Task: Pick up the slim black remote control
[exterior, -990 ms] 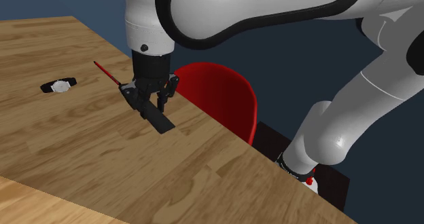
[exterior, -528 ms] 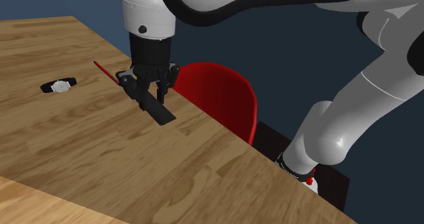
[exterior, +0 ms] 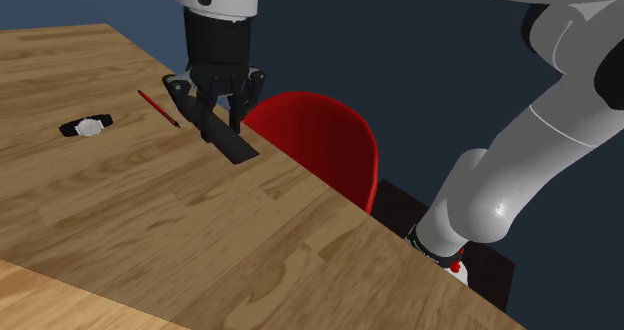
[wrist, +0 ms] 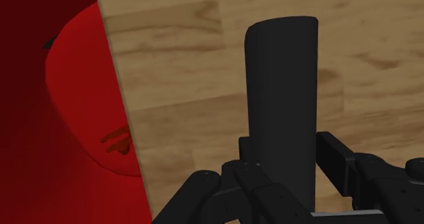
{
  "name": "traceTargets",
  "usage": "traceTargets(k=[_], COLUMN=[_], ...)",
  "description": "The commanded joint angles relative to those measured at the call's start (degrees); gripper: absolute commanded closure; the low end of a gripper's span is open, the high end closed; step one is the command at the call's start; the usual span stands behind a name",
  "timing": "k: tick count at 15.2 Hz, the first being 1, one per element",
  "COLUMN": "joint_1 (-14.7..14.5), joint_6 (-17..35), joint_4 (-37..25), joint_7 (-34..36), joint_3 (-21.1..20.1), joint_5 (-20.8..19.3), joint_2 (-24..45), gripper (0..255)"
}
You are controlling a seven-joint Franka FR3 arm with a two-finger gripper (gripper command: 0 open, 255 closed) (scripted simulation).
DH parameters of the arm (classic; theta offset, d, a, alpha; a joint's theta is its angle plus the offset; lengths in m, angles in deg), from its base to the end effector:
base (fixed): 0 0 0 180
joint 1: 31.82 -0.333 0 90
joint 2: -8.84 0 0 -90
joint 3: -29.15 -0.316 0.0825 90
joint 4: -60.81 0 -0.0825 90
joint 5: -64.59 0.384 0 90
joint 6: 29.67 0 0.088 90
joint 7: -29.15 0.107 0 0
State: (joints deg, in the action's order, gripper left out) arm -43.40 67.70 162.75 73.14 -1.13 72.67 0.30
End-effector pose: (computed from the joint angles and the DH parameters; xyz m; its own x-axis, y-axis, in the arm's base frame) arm 0.3693 0.3729 0.6054 0.9985 -0.0544 -0.0102 -0.0550 -0.9952 -0.0813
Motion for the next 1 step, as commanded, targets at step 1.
traceTargets(k=[1], joint_1=[0.01], joint_6=[-0.46], joint_4=[-0.68], joint_7=[0.11], joint_3=[-0.03], joint_5=[-0.14], joint_2=[0.25], gripper=[255])
